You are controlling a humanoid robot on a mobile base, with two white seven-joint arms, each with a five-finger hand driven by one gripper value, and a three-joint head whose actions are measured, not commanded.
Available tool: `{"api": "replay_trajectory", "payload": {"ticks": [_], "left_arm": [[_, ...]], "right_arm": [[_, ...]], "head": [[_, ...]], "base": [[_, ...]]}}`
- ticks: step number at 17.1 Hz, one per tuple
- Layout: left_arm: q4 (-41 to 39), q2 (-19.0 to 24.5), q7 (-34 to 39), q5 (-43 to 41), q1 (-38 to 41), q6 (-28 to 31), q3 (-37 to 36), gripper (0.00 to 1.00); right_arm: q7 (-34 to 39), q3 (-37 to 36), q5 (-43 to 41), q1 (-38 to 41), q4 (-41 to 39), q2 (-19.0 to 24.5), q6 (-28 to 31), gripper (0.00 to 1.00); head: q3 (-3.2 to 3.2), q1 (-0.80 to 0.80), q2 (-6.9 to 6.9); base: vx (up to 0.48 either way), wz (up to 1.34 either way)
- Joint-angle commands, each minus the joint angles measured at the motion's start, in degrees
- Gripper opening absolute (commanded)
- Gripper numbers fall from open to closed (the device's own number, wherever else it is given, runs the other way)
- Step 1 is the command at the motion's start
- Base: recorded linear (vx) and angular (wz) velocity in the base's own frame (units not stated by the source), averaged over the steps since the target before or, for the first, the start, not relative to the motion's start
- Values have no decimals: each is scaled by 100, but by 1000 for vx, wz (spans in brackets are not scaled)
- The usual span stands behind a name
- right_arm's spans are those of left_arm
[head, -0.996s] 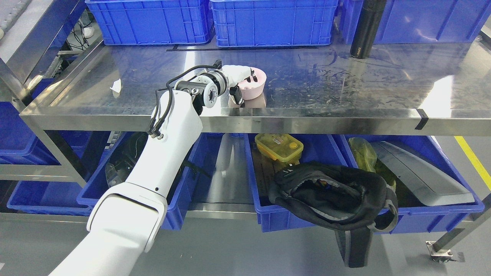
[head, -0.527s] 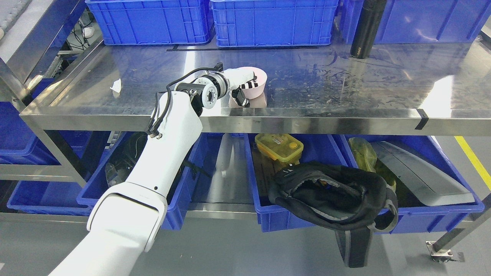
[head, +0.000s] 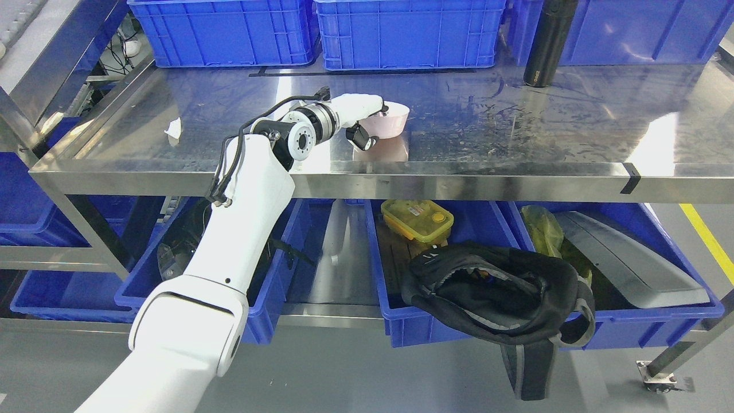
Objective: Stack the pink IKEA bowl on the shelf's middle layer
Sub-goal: 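Lift the pink bowl off the shelf with the left hand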
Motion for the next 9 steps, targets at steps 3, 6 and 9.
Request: {"api": "replay_trajectory", "payload": {"ticks": [3,6,9], "left_arm": [[-1870,99,69,20,549,-963,1256,1],[-2671,99,86,20,989,-1308,1538,1],[-3094,99,104,11,1420,-1562,1661,2]], "right_arm": [[1,0,0,88,-100,-100,-3,100],[1,0,0,88,-100,-100,-3,100],[1,0,0,88,-100,-100,-3,100]], "head": [[0,0,0],[0,0,0],[0,0,0]], "base": [[0,0],[7,36],[20,186]]}}
